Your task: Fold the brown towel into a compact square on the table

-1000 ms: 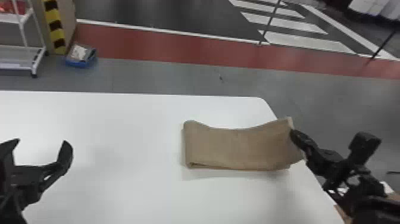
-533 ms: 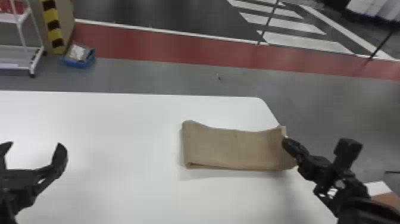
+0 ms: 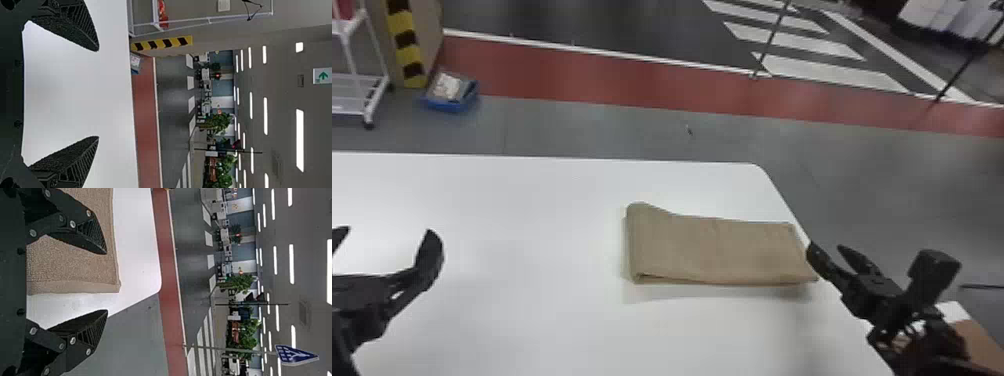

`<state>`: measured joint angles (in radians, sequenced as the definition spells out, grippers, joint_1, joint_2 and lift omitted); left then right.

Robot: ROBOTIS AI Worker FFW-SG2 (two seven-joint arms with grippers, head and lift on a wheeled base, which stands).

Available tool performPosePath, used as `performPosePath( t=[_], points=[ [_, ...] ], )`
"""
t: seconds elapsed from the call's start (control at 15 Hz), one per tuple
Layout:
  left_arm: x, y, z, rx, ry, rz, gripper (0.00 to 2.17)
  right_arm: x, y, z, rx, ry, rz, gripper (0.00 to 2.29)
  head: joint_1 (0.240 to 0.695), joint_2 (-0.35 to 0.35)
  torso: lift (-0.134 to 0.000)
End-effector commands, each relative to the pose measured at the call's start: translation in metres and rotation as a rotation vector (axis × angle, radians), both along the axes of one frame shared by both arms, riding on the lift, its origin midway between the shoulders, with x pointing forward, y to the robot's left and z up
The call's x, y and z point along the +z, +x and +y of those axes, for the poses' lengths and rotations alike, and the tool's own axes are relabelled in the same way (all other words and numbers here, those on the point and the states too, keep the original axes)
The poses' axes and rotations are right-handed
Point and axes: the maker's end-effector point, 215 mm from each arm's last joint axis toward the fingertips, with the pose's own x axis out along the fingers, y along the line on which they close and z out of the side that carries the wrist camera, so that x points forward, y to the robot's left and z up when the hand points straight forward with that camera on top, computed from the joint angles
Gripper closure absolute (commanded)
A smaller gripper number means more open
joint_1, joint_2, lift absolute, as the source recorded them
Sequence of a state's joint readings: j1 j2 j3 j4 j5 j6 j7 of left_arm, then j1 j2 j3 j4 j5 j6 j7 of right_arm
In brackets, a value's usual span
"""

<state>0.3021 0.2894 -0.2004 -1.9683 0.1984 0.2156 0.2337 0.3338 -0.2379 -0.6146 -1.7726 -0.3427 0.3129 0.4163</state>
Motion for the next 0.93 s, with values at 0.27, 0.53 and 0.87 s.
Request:
performPosePath(
  t=[0.27,0.53,0.87],
  points=[
    [-0.004,-0.003,-0.086,-0.128,-0.096,0.017,0.08,0.04,-0.026,0.048,0.051,-0.015,-0.086,0.07,0.695,-0.35,-0.125],
    [-0.01,-0.015,-0.142,-0.254,-0.19,0.058,0.13,0.055,-0.041,0.074,0.08,-0.002,-0.159,0.09,0.695,-0.35,-0.125],
    [-0.021,-0.025,-0.226,-0.393,-0.249,0.109,0.21,0.065,-0.068,0.062,0.053,0.023,-0.221,0.13,0.695,-0.35,-0.125]
  ],
)
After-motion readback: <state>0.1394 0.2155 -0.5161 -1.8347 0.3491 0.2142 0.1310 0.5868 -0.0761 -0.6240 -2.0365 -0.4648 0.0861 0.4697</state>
